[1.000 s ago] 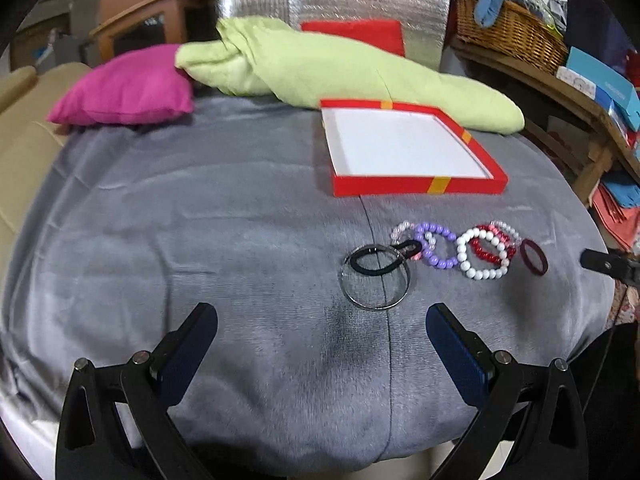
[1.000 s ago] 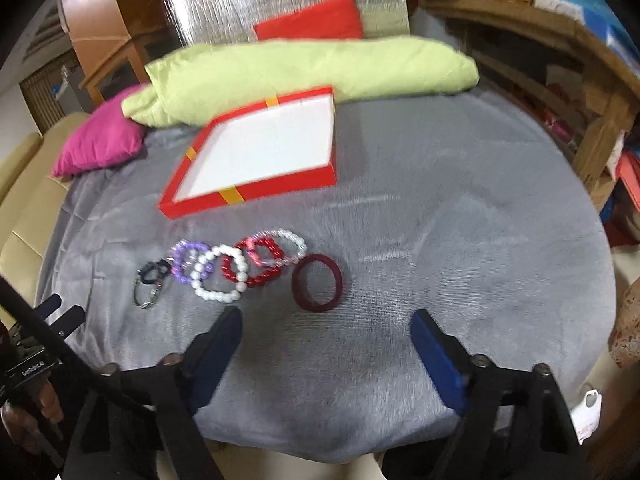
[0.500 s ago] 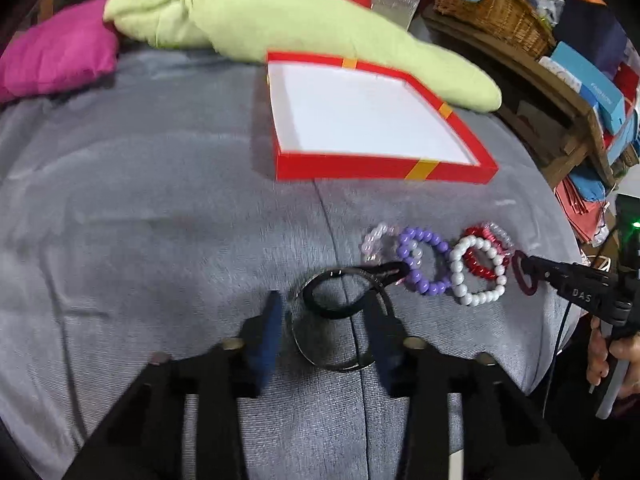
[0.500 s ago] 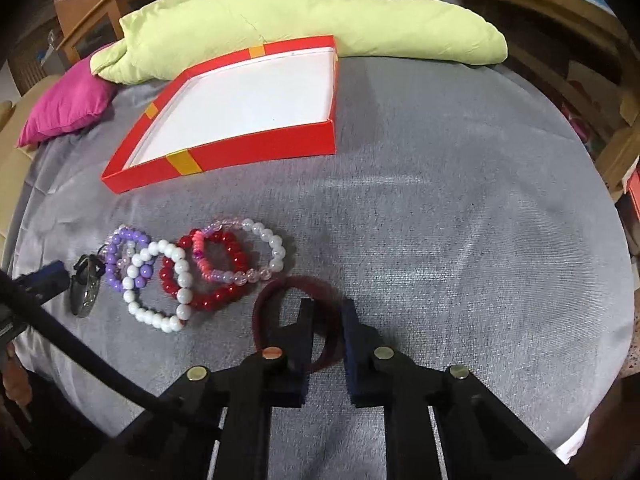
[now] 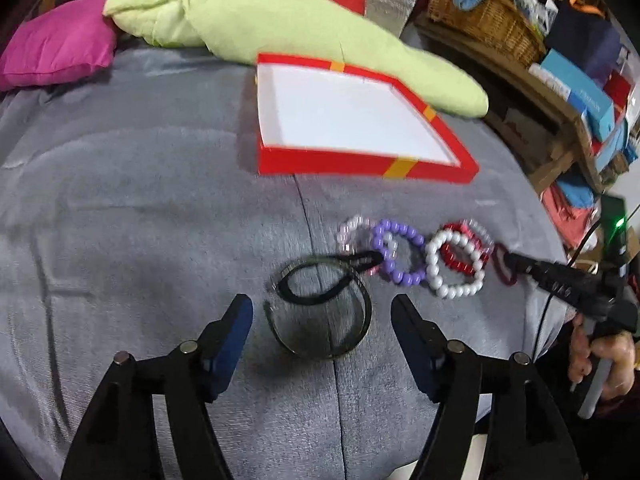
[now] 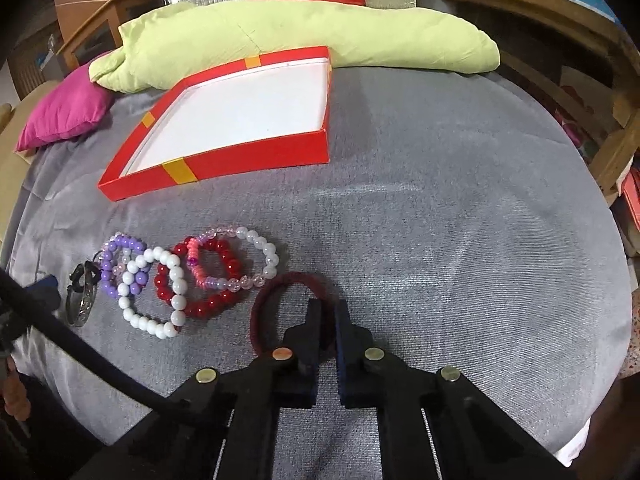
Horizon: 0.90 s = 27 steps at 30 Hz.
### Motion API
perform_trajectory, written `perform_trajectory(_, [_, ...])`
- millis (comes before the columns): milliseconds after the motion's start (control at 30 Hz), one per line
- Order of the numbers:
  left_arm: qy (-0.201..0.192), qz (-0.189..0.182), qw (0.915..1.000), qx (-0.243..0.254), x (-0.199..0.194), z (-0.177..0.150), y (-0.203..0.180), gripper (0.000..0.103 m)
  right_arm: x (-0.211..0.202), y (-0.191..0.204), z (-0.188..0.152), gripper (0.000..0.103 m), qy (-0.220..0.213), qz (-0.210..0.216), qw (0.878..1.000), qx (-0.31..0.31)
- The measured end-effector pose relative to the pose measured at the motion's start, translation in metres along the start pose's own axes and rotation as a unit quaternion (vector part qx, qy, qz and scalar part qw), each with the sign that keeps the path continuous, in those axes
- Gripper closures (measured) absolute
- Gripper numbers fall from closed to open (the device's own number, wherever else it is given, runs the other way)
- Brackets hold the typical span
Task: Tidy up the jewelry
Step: 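Grasp the maroon bangle with the right tool while the left tool grasps the silver bangle, then carry both bangles into the red box and open both tools to release them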
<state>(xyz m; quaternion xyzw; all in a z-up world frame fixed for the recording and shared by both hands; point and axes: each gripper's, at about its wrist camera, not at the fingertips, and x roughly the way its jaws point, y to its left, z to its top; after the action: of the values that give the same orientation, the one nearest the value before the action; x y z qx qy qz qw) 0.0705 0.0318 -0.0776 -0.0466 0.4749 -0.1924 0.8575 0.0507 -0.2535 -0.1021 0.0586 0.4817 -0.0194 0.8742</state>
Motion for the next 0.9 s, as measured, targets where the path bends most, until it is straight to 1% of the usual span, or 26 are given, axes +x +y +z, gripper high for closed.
perform_trajectory(67, [0.014,-0.005,0.9999,0.006,0.007,-0.002,-0.004,0.031,-0.003,-0.004,0.001,0.097,-0.007,-0.001,1.0,0.007])
perform_trajectory(167, [0.016,0.011,0.9994,0.029,0.011,-0.004,-0.01,0.031,-0.009,-0.013,0.004,0.097,-0.019,0.0,1.0,0.025])
perform_trajectory(233, [0.012,0.011,0.9993,0.033,0.01,-0.005,-0.01,0.032,-0.013,-0.017,0.006,0.097,-0.031,0.002,0.999,0.036])
perform_trajectory(267, [0.009,0.013,0.9993,0.033,0.009,-0.005,-0.008,0.035,-0.016,-0.02,0.007,0.097,-0.038,0.003,0.998,0.043])
perform_trajectory(300, [0.005,0.017,0.9993,0.034,0.009,-0.004,-0.007,0.043,-0.019,-0.023,0.008,0.097,-0.044,0.007,0.998,0.051])
perform_trajectory(433, [-0.006,0.013,0.9994,0.031,0.005,-0.005,-0.002,0.044,-0.025,-0.028,0.015,0.097,-0.064,0.031,0.995,0.069])
perform_trajectory(533, [-0.032,0.023,0.9982,0.045,-0.006,-0.002,-0.004,0.044,-0.029,-0.022,0.022,0.097,-0.082,0.04,0.993,0.068])
perform_trajectory(600, [-0.053,0.025,0.9972,0.046,-0.014,0.003,-0.005,0.044,-0.031,-0.017,0.024,0.097,-0.092,0.043,0.993,0.063])
perform_trajectory(733, [-0.089,0.025,0.9942,0.054,-0.029,0.018,-0.007,0.044,-0.027,-0.004,0.043,0.097,-0.108,0.061,0.991,0.049])
perform_trajectory(900, [-0.102,0.027,0.9916,0.074,-0.021,0.063,-0.02,0.044,-0.006,0.019,0.084,0.097,-0.117,0.09,0.988,0.034])
